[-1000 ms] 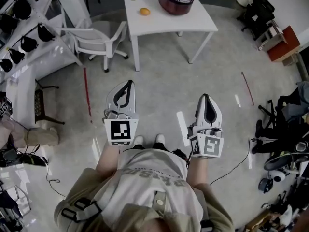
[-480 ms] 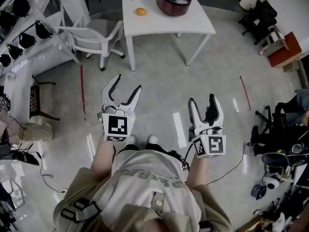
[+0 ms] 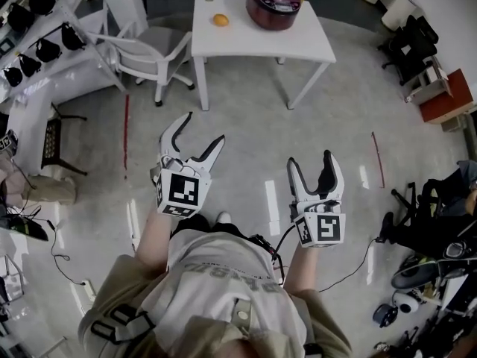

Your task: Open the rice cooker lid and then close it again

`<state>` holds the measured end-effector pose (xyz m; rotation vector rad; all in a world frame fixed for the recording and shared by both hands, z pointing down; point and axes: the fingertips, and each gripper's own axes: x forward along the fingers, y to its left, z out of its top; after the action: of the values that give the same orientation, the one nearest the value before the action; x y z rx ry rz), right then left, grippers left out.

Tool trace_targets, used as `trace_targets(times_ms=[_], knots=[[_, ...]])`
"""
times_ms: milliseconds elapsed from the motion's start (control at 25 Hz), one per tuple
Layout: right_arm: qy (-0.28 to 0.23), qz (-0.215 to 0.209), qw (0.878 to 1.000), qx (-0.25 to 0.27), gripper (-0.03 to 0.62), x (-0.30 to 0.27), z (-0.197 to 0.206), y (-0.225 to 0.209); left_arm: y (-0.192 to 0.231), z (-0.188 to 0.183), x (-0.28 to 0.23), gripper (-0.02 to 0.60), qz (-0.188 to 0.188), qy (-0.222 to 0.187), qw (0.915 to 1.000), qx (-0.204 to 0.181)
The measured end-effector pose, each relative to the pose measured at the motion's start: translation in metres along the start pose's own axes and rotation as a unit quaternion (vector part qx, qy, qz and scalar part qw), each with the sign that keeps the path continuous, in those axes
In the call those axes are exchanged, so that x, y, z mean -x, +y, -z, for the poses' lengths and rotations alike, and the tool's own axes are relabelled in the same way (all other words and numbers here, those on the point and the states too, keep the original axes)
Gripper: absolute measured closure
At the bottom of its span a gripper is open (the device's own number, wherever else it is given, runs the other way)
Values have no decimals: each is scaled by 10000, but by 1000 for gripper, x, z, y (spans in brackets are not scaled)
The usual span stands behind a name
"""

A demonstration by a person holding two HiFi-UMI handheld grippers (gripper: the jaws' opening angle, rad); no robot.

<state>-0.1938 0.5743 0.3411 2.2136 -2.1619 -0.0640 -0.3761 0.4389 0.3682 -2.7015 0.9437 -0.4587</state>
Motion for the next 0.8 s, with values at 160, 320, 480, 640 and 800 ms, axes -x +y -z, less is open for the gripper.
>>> trace_targets(times_ms=[160,320,480,640,800], knots=[[-49,-21,10000,-63,250,-3,3,-14,-8,-6,-7,219,-26,21,9999,95],[-25,-60,9999,-95,249,-12,8,-22,-12,-5,-19,219,18,92,9999,92],[55,-54,9998,-200,247,-23,17,-27,-9,-1,-33,219,67,177,9998,80],[94,-40,9997,-204,246,-42,25,-32,-1,7,-56,219,122,226,9996,77],[148,-12,9997,-211,244,-62,27,-40,9,6,-80,219,179,237,9995,107]])
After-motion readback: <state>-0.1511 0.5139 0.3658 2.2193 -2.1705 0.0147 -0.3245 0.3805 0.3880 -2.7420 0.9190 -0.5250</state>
